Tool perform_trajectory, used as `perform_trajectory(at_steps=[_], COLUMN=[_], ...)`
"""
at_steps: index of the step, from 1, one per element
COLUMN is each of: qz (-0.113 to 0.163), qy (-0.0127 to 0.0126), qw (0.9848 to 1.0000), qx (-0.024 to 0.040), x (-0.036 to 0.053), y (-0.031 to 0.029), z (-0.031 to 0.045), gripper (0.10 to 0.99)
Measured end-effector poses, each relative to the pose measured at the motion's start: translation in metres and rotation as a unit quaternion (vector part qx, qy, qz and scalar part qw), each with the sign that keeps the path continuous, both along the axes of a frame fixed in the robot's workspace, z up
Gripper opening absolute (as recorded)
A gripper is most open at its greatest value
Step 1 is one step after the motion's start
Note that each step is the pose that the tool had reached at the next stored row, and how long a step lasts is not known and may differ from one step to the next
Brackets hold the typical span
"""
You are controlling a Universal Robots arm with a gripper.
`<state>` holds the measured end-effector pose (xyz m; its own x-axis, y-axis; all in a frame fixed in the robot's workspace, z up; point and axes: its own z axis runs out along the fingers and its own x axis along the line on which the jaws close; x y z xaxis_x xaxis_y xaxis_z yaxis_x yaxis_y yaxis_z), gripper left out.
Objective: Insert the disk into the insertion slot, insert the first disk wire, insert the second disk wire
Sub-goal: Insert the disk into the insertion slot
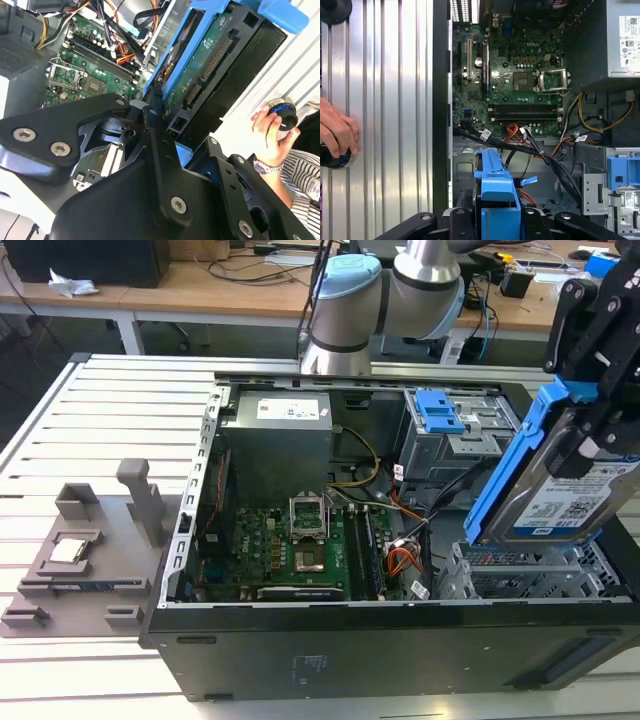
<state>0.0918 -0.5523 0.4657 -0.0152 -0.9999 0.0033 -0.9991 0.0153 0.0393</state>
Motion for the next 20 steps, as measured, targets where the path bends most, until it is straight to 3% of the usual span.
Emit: perform_trajectory(at_steps=[8,11,16,20], qz=[0.000,0.002,0.006,0.007], qy=[0.0000,0.0000,0.0000,0.0000], qw=[1.0000,1.0000,1.0000,1.0000], qx=[0.0000,-0.0004,-0.0015,-0.0018], x=[-0.0008,-0.0001,0.0103,0.0116], y=[0.0013,0.0037,0.0077,0.0081], z=[-0.0086,-0.0150,-0.0205,-0.0266], gripper=[0.365,0.365,0.365,0.365])
